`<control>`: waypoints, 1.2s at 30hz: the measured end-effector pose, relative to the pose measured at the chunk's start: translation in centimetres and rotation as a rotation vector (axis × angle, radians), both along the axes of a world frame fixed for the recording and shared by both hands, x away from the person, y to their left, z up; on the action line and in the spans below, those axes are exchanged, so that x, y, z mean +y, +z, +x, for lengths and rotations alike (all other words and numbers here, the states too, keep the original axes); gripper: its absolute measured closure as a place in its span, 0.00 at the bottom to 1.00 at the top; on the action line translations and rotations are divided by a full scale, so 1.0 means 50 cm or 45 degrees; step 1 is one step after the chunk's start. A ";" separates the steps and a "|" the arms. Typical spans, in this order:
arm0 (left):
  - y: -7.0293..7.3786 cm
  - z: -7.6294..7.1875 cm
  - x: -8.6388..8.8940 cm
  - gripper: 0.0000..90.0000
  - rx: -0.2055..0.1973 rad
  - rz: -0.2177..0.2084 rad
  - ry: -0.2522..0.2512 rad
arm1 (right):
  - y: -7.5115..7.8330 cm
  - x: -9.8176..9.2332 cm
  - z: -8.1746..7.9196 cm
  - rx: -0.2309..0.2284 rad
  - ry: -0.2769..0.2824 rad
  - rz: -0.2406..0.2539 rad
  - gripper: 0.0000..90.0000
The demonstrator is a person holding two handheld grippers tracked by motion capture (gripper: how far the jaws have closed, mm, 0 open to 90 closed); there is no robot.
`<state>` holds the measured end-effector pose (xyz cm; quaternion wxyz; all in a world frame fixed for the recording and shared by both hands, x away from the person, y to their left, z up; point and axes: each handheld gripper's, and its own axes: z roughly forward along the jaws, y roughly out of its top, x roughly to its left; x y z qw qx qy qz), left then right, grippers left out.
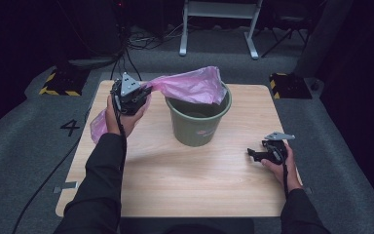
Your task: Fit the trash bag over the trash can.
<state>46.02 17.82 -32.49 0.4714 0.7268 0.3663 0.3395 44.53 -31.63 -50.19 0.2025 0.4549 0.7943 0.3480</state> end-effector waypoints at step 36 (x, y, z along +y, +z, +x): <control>-0.025 0.015 -0.032 1.00 0.010 0.184 0.034 | 0.337 0.110 0.155 -0.297 0.107 0.283 0.32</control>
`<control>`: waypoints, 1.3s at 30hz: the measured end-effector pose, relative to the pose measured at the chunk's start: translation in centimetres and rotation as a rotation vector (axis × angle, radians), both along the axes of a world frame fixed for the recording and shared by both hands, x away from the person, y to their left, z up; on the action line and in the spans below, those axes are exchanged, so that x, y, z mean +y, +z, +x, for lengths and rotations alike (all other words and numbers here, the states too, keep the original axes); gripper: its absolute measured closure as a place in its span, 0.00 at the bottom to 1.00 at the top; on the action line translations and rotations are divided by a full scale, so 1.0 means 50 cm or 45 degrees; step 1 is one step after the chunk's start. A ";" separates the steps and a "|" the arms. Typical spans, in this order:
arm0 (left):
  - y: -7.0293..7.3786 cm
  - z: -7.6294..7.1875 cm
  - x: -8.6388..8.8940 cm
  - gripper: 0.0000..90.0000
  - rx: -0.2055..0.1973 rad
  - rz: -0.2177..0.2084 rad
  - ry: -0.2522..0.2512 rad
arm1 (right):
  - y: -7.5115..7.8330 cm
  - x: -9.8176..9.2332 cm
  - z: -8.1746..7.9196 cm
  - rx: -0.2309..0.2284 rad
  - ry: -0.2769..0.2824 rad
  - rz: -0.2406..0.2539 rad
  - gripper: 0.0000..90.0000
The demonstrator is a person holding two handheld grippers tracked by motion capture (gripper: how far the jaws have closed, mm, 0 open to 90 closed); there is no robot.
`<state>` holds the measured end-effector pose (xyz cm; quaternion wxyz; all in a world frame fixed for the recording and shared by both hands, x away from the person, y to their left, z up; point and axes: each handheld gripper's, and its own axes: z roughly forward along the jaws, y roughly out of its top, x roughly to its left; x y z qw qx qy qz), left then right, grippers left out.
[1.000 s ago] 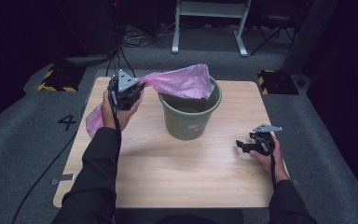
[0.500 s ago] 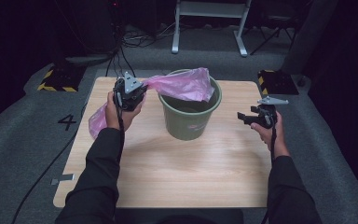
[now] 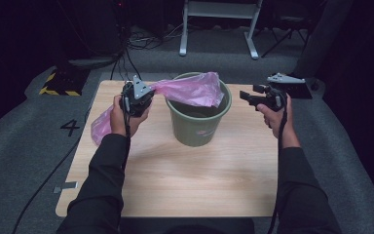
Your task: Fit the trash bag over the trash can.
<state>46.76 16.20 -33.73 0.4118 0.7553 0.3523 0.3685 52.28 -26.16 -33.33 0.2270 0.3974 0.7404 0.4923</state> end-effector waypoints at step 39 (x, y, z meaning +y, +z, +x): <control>0.003 -0.043 0.006 1.00 -0.065 0.052 -0.079 | 0.031 0.235 -0.003 -0.035 0.320 -0.234 0.55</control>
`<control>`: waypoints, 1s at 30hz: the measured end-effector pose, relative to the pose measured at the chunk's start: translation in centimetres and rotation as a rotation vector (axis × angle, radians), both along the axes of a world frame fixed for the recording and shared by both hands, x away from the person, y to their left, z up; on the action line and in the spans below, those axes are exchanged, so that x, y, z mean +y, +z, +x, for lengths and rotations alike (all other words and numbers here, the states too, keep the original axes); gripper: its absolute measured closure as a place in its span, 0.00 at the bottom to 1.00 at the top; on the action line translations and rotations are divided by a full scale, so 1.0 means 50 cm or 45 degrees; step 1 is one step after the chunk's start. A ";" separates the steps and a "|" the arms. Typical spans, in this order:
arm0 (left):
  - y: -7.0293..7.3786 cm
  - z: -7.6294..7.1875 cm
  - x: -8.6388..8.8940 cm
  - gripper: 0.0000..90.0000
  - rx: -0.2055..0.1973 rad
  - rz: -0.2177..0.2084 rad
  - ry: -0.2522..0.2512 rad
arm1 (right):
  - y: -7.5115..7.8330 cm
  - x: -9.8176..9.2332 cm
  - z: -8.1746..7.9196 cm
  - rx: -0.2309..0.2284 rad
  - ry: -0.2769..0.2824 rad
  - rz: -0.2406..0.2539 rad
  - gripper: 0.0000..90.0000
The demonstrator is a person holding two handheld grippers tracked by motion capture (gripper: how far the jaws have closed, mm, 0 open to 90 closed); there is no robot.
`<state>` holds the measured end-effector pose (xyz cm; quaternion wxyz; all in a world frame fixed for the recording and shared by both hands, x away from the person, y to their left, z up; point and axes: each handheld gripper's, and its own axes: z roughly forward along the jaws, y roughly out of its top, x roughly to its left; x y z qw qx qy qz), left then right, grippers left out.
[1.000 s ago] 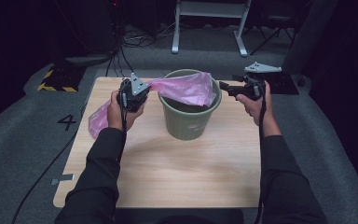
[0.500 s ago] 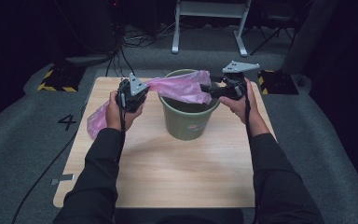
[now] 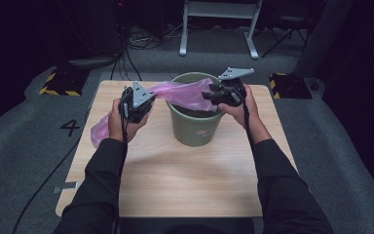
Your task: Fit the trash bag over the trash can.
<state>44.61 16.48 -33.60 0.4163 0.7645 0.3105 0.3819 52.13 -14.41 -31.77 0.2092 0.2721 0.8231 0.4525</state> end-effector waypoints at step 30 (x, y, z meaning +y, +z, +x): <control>0.005 -0.036 -0.042 1.00 -0.076 0.065 -0.145 | 0.020 0.058 0.012 -0.084 -0.076 -0.182 0.70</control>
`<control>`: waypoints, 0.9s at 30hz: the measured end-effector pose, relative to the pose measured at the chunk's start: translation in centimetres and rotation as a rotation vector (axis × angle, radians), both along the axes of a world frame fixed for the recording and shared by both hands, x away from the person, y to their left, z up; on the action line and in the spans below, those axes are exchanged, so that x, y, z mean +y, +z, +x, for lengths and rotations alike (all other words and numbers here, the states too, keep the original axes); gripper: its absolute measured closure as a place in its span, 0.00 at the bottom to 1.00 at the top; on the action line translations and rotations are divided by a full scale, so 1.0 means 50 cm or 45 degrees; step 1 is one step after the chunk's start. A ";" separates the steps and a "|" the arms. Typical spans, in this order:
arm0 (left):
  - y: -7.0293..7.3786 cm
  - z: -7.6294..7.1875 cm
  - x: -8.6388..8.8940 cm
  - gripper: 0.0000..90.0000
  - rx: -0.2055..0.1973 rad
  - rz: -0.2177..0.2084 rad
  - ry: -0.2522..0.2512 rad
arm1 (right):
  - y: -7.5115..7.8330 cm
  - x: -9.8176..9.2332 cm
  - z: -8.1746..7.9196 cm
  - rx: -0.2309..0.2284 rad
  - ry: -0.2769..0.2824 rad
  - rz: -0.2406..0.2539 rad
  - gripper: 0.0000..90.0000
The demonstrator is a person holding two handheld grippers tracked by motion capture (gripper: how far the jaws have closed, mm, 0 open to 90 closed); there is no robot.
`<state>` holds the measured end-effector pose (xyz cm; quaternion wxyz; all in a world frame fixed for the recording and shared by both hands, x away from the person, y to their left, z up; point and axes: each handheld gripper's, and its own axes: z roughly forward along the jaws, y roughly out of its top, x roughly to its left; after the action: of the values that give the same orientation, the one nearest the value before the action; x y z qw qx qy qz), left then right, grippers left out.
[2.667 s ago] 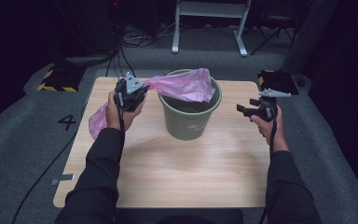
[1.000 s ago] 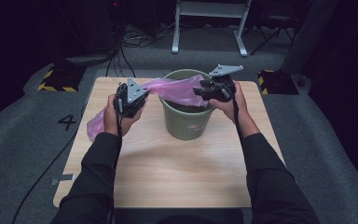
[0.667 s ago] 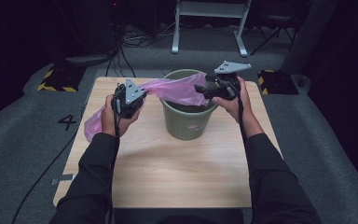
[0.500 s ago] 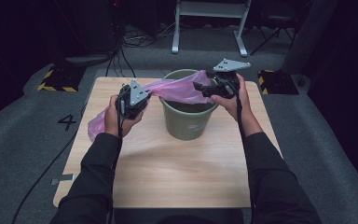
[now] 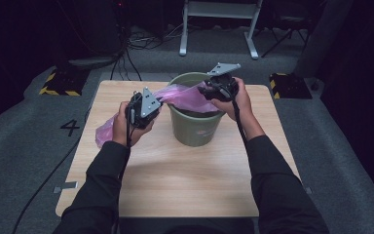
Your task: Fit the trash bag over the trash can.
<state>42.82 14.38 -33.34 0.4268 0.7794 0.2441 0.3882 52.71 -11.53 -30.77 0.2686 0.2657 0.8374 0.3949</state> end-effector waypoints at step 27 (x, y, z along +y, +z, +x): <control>0.007 0.021 -0.089 0.99 0.069 0.051 -0.104 | 0.006 0.017 -0.069 -0.004 0.371 -0.011 0.47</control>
<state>43.87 9.91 -32.97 0.4198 0.8075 0.2156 0.3539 49.24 -10.71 -30.49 0.2110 0.1395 0.8684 0.4264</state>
